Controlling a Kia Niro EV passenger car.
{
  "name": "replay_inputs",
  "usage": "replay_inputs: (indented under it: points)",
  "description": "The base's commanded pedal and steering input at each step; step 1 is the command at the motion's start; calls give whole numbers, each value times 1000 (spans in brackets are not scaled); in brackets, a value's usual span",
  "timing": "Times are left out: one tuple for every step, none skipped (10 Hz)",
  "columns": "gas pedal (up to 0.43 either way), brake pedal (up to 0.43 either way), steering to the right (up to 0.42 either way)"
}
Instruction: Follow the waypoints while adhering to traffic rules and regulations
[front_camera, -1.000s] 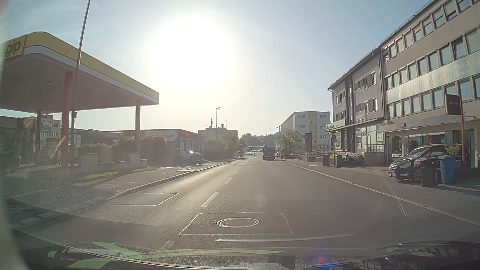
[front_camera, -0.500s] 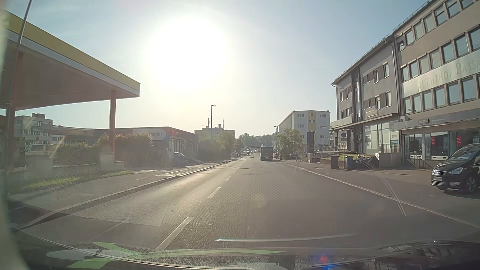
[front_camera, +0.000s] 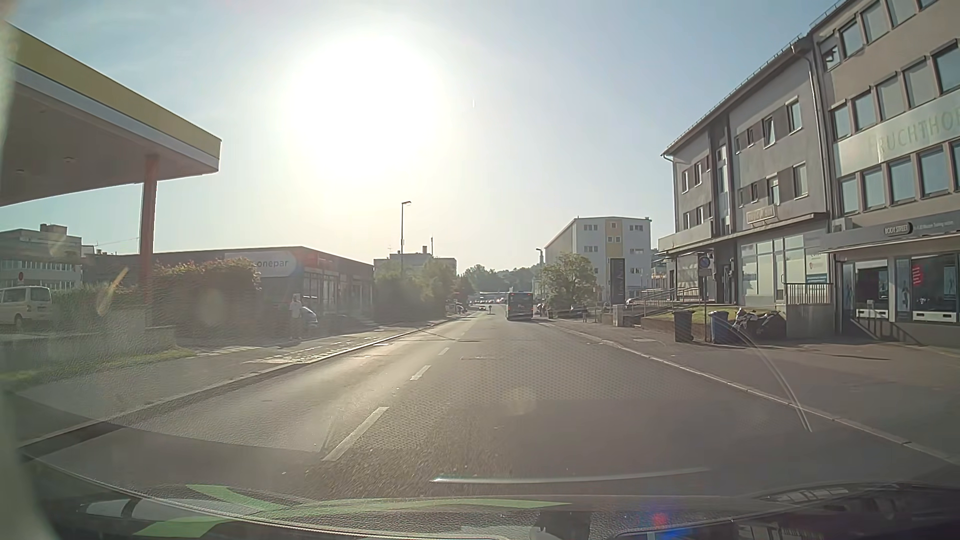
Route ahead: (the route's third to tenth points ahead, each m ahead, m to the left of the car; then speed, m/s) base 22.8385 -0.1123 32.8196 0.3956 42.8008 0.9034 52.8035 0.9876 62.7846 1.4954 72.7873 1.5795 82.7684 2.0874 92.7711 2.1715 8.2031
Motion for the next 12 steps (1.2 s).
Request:
replay_inputs:
  points:
    - [59, 0, 23]
    - [59, 0, 24]
    - [59, 0, 25]
    - [59, 0, 26]
    - [59, 0, 26]
    - [59, 0, 26]
    - [59, 0, 26]
    - [59, 0, 26]
    - [59, 0, 26]
    - [59, 0, 26]
    - [59, 0, 26]
    - [59, 0, 23]
